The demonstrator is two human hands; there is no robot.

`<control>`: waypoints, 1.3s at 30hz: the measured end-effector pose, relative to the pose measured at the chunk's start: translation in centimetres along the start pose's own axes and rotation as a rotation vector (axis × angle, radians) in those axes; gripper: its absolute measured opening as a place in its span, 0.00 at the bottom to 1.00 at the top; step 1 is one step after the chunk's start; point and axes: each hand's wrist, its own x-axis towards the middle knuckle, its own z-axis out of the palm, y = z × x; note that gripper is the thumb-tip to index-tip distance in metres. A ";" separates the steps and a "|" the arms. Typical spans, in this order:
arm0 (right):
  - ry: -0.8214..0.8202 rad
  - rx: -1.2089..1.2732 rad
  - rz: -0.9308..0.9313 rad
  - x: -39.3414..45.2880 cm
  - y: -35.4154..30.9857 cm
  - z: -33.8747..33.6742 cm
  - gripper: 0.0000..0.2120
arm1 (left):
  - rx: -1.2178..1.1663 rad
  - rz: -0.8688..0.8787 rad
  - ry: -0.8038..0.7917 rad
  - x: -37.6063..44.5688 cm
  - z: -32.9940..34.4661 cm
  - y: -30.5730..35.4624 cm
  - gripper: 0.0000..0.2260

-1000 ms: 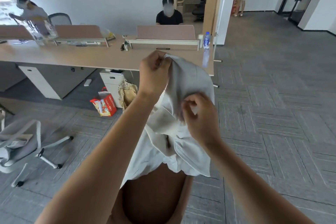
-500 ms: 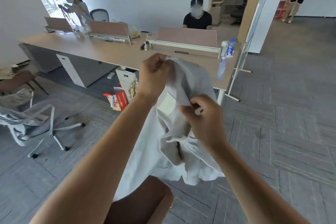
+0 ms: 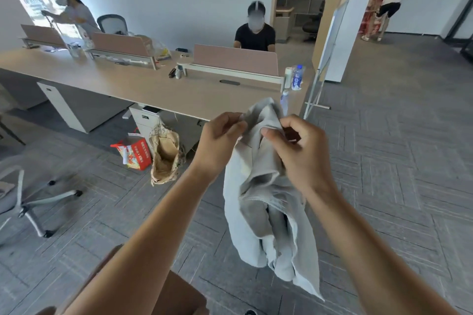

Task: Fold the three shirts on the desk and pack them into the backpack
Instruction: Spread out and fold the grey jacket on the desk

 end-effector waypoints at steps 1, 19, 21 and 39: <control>0.010 -0.009 -0.004 1.1 0.8 -0.2 0.10 | -0.009 -0.003 -0.042 0.4 0.6 -0.4 0.09; 0.049 -0.137 0.084 22.4 13.7 -1.8 0.13 | 0.013 0.217 -0.064 18.3 6.5 -7.6 0.05; 0.016 -0.130 0.113 24.0 15.5 -1.3 0.13 | 0.033 0.227 -0.058 20.6 6.0 -6.7 0.05; -0.407 -0.171 0.062 28.2 24.4 5.4 0.12 | 0.344 0.179 0.408 32.4 7.1 -4.4 0.10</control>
